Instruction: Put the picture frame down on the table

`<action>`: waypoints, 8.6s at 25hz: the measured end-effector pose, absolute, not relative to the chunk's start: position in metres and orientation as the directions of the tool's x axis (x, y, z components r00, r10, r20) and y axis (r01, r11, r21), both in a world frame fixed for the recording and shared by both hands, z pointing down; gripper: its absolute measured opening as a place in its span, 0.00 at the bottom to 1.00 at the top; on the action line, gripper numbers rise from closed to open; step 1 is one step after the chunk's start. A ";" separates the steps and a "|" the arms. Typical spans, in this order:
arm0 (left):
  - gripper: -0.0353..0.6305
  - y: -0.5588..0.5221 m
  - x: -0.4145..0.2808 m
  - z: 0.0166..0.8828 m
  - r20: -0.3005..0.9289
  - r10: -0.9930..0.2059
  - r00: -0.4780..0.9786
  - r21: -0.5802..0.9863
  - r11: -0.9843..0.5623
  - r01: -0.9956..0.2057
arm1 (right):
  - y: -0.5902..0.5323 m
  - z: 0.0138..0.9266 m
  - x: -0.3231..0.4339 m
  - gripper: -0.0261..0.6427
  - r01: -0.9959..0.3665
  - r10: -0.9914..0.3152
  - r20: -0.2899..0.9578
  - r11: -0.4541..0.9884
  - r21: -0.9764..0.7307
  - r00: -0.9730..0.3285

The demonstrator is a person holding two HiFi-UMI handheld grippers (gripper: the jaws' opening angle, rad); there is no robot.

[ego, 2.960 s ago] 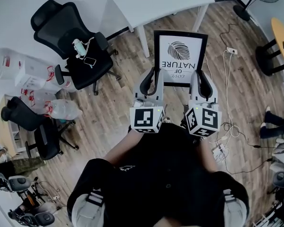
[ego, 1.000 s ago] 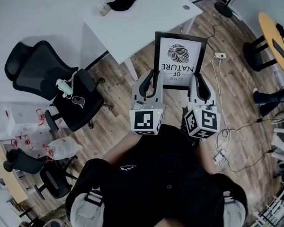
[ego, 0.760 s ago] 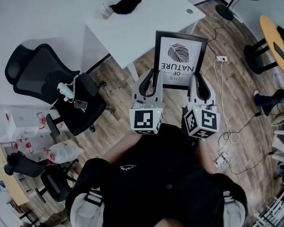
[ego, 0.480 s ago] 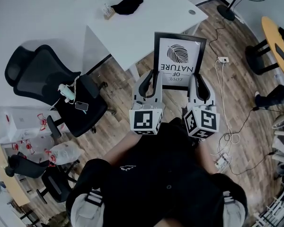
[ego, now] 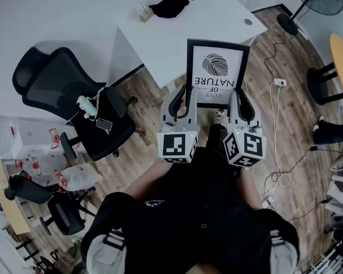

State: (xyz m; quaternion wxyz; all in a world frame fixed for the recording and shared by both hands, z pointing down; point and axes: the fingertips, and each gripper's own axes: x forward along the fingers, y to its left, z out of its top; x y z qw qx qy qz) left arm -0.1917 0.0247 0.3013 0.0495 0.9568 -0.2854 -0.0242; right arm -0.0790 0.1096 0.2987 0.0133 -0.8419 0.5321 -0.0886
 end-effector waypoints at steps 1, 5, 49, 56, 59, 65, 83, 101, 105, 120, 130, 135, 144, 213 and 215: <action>0.16 0.021 -0.191 0.302 -0.020 -0.563 0.827 0.109 -0.823 -0.558 | 0.104 0.300 -0.077 0.14 -0.901 -0.906 0.132 -0.418 -0.117 0.403; 0.16 -0.013 -0.184 0.304 -0.007 -0.607 0.794 0.119 -0.789 -0.602 | 0.064 0.300 -0.066 0.14 -0.922 -0.924 0.144 -0.370 -0.115 0.353; 0.17 -0.158 0.090 0.320 0.089 -0.845 0.528 0.127 -0.516 -0.847 | -0.135 0.320 0.229 0.14 -0.986 -0.977 0.211 -0.019 -0.168 -0.017; 0.17 -0.174 0.091 0.337 0.123 -0.850 0.512 0.141 -0.496 -0.857 | -0.152 0.336 0.230 0.14 -0.987 -0.969 0.245 0.002 -0.161 -0.042; 0.17 -0.189 0.095 0.345 0.139 -0.848 0.511 0.152 -0.492 -0.857 | -0.166 0.344 0.234 0.14 -0.987 -0.963 0.266 -0.002 -0.160 -0.041; 0.17 -0.234 0.099 0.364 0.177 -0.838 0.517 0.173 -0.490 -0.854 | -0.212 0.361 0.237 0.14 -0.988 -0.950 0.311 -0.009 -0.152 -0.039; 0.17 -0.355 0.114 0.435 0.336 -0.778 0.531 0.250 -0.470 -0.847 | -0.331 0.428 0.251 0.14 -0.986 -0.878 0.477 -0.036 -0.161 -0.045; 0.17 -0.398 0.109 0.535 0.531 -0.634 0.563 0.273 -0.500 -0.822 | -0.365 0.530 0.244 0.14 -0.969 -0.755 0.656 -0.142 -0.200 -0.025; 0.17 -0.401 0.109 0.558 0.568 -0.603 0.560 0.282 -0.497 -0.821 | -0.367 0.552 0.243 0.14 -0.965 -0.723 0.691 -0.165 -0.205 -0.023; 0.17 -0.406 0.103 0.636 0.691 -0.507 0.515 0.274 -0.476 -0.836 | -0.369 0.632 0.235 0.14 -0.954 -0.587 0.808 -0.216 -0.206 -0.042; 0.17 -0.404 0.112 0.673 0.742 -0.457 0.490 0.257 -0.480 -0.838 | -0.362 0.670 0.242 0.14 -0.947 -0.520 0.852 -0.238 -0.214 -0.062; 0.17 -0.401 0.119 0.688 0.754 -0.446 0.482 0.241 -0.494 -0.835 | -0.361 0.685 0.249 0.14 -0.944 -0.503 0.861 -0.240 -0.228 -0.080; 0.17 -0.400 0.118 0.703 0.772 -0.424 0.473 0.224 -0.516 -0.827 | -0.356 0.706 0.247 0.14 -0.945 -0.459 0.884 -0.239 -0.223 -0.093; 0.06 -0.244 0.160 0.610 0.616 -0.704 0.352 0.190 -0.301 -0.934 | -0.225 0.630 0.297 0.04 -0.958 -0.571 0.774 0.091 -0.273 -0.275; 0.06 -0.238 0.163 0.604 0.601 -0.721 0.344 0.187 -0.291 -0.938 | -0.219 0.626 0.299 0.04 -0.956 -0.578 0.765 0.107 -0.274 -0.285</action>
